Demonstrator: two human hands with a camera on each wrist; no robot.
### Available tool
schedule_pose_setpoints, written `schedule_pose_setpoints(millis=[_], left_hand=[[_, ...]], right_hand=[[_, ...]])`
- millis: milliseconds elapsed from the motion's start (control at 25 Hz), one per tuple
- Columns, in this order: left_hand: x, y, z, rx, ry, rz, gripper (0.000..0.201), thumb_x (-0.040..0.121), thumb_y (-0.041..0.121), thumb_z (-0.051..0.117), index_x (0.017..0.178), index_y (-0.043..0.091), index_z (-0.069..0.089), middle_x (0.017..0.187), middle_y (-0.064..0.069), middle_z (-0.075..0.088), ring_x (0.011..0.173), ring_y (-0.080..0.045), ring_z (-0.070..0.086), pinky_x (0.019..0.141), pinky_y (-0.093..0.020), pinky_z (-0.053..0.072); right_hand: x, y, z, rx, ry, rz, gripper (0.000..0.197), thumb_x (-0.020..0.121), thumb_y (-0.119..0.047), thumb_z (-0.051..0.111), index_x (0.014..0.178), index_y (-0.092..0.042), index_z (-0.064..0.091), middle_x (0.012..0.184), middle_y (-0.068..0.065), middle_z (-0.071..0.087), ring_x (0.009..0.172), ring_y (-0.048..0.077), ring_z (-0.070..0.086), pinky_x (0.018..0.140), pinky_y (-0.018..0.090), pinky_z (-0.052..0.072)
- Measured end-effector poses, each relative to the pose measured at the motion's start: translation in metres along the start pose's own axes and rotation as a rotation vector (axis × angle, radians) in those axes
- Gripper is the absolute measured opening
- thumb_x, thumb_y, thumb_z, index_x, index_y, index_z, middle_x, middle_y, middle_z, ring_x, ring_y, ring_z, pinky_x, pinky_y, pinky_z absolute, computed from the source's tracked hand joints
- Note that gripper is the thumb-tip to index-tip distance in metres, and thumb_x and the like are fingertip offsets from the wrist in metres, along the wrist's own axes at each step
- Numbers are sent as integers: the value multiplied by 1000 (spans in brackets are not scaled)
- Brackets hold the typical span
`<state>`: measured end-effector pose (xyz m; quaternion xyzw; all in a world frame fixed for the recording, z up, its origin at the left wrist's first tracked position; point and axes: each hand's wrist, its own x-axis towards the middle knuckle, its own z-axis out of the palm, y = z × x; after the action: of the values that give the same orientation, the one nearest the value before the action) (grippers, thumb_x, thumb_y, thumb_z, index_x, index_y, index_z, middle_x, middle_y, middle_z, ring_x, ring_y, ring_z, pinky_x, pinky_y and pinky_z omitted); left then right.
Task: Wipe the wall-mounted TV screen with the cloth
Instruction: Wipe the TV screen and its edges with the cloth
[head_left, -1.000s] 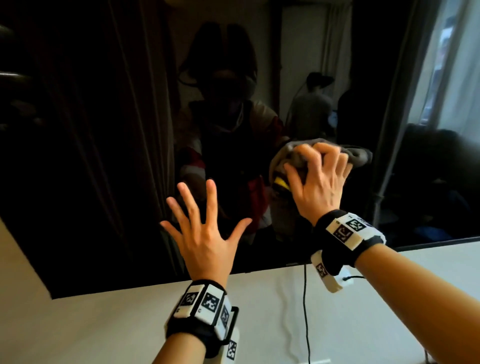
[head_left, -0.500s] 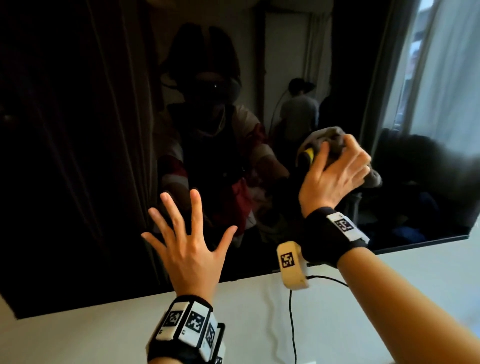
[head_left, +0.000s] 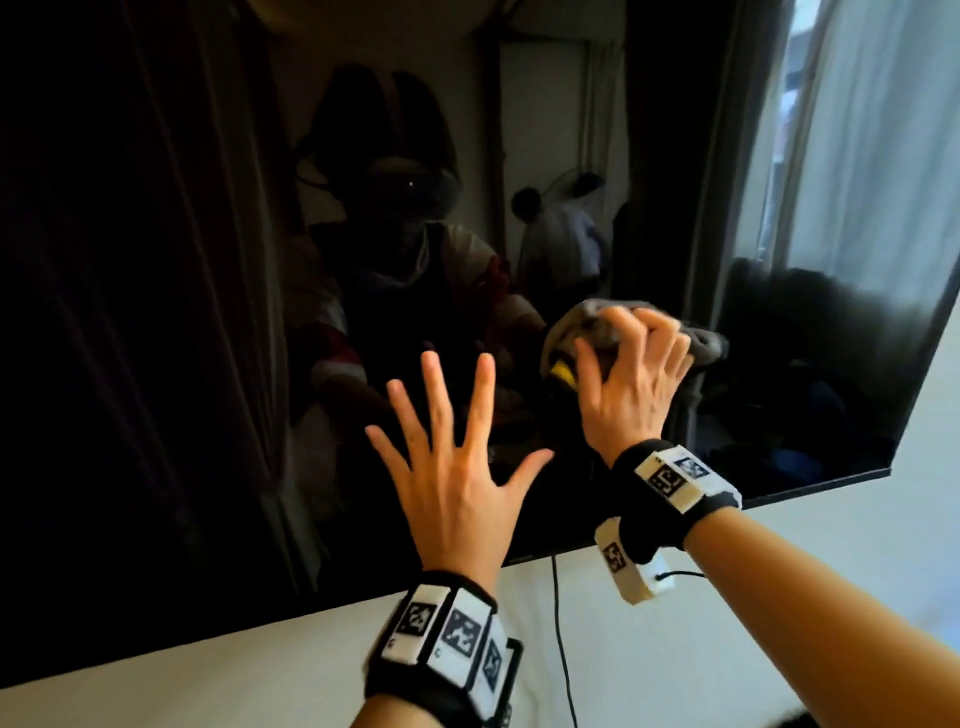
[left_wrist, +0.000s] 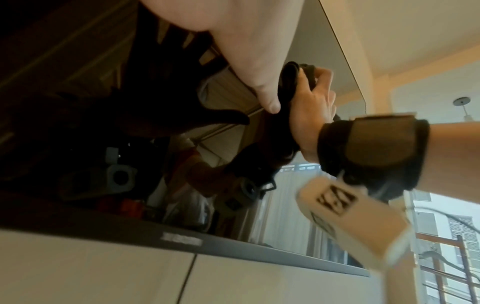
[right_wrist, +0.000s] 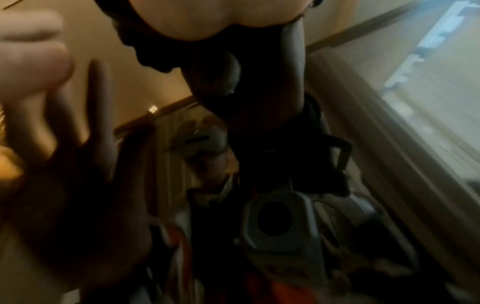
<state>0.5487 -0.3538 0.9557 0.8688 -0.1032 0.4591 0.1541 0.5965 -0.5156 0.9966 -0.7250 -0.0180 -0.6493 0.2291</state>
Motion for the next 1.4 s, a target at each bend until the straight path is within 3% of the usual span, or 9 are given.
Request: schedule_pose_setpoints(millis=[120, 320, 480, 640, 800, 960, 1160, 1320, 1400], left_hand=[[-2, 35, 18, 21, -57, -34, 112, 69, 75, 63, 156, 32, 8, 164, -10, -3, 148, -39, -3, 109, -71, 9], [-6, 46, 35, 26, -37, -110, 109, 69, 69, 69, 156, 32, 15, 164, -14, 3, 147, -45, 3, 107, -75, 13], [-7, 41, 40, 59, 0, -97, 104, 71, 72, 65, 155, 31, 20, 164, -14, 6, 147, -45, 6, 108, -73, 12], [-7, 43, 42, 73, 13, -107, 101, 74, 77, 56, 155, 28, 22, 164, -15, 7, 146, -49, 10, 106, -76, 15], [-7, 45, 41, 66, 50, -122, 103, 71, 70, 67, 154, 24, 26, 163, -16, 8, 146, -50, 8, 106, -76, 15], [-15, 80, 45, 3, 85, -123, 101, 66, 56, 79, 150, 20, 37, 161, -17, 18, 143, -53, 13, 106, -76, 22], [-8, 140, 71, 56, 41, 54, 103, 67, 65, 73, 152, 26, 31, 162, -11, 20, 148, -38, 9, 112, -67, 13], [-1, 164, 92, 119, 17, 9, 108, 66, 69, 72, 154, 31, 24, 163, -11, 13, 148, -40, 12, 111, -69, 10], [-2, 160, 99, 137, 38, 2, 103, 69, 74, 64, 154, 32, 23, 163, -10, 10, 148, -39, 11, 111, -70, 11]], right_hand=[[27, 19, -8, 44, 208, 386, 39, 89, -41, 45, 120, -17, 48, 115, 16, 48, 104, 32, 40, 94, 34, 23], [12, 43, -19, -2, -50, -20, 37, 87, -46, 48, 116, -24, 46, 113, 11, 46, 101, 29, 39, 91, 38, 26], [58, 75, -28, 52, 250, 424, 44, 88, -45, 46, 119, -15, 52, 113, 16, 49, 103, 33, 45, 92, 35, 26], [18, 86, -32, 22, -56, -52, 37, 85, -48, 51, 115, -26, 45, 113, 5, 40, 100, 25, 38, 89, 36, 26], [56, 113, -40, 87, 190, 332, 36, 86, -46, 48, 116, -25, 43, 113, 13, 48, 102, 29, 41, 90, 34, 26], [18, 123, -43, 19, -98, -101, 37, 85, -49, 51, 115, -28, 44, 113, 4, 38, 97, 26, 38, 87, 38, 27], [64, 162, -53, 63, 209, 360, 39, 87, -45, 49, 117, -19, 48, 114, 14, 49, 103, 32, 42, 91, 31, 23], [31, 170, -59, 27, -57, -43, 36, 85, -48, 50, 115, -28, 44, 113, 4, 39, 98, 25, 36, 88, 35, 25], [62, 201, -67, 59, 50, 106, 34, 86, -47, 49, 114, -29, 43, 113, 8, 43, 99, 26, 38, 88, 31, 23]])
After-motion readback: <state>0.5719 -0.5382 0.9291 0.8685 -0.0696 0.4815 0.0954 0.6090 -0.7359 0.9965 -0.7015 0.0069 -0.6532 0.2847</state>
